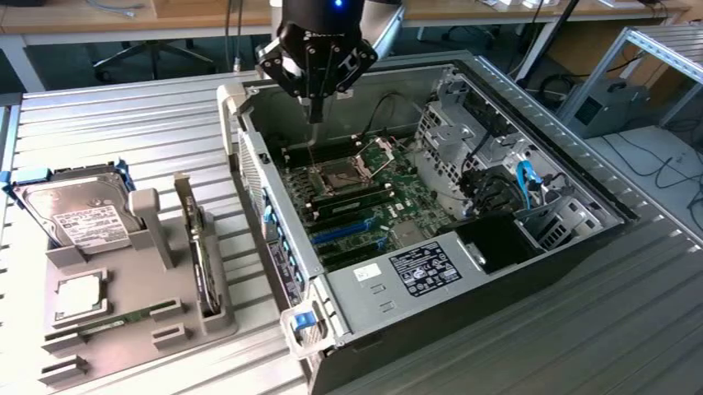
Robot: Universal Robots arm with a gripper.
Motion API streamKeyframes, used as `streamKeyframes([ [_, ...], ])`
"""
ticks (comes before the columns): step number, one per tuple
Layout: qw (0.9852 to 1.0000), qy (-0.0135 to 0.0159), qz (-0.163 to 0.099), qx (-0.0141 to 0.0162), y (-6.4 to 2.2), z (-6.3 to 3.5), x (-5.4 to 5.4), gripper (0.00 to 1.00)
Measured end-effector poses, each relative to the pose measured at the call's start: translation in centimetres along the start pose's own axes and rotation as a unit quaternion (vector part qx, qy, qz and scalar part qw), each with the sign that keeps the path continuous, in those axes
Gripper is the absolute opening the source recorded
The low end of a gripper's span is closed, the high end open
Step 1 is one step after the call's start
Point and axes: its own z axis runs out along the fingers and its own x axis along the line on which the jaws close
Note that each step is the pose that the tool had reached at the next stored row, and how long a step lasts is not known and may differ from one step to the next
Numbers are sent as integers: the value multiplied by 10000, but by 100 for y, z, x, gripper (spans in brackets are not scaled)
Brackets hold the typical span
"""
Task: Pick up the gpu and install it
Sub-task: 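Reach for the gpu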
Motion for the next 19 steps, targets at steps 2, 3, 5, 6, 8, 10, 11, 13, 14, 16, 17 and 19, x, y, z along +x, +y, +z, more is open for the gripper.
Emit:
streamKeyframes([
  [2, 10000, 0, 0, 0, -2, -1, 26, 11],
  [3, 10000, -1, 1, 0, -3, -1, 35, 11],
  [5, 10000, 0, 0, 0, -5, -2, 65, 11],
  [6, 10000, -1, 0, 0, -5, -2, 73, 11],
  [8, 10000, -1, 0, 0, -7, -3, 90, 11],
  [10, 10000, -1, 0, 0, -7, -3, 100, 11],
  [11, 10000, 0, 0, 0, -8, -3, 106, 11],
  [13, 10000, 0, 0, 0, -9, -4, 120, 11],
  [14, 10000, 0, 0, 0, -10, -4, 129, 11],
  [16, 10000, -1, 0, 0, -11, -4, 146, 11],
  [17, 10000, -1, 0, 0, -12, -4, 156, 11],
  [19, 10000, -1, 0, 0, -13, -5, 173, 11],
])
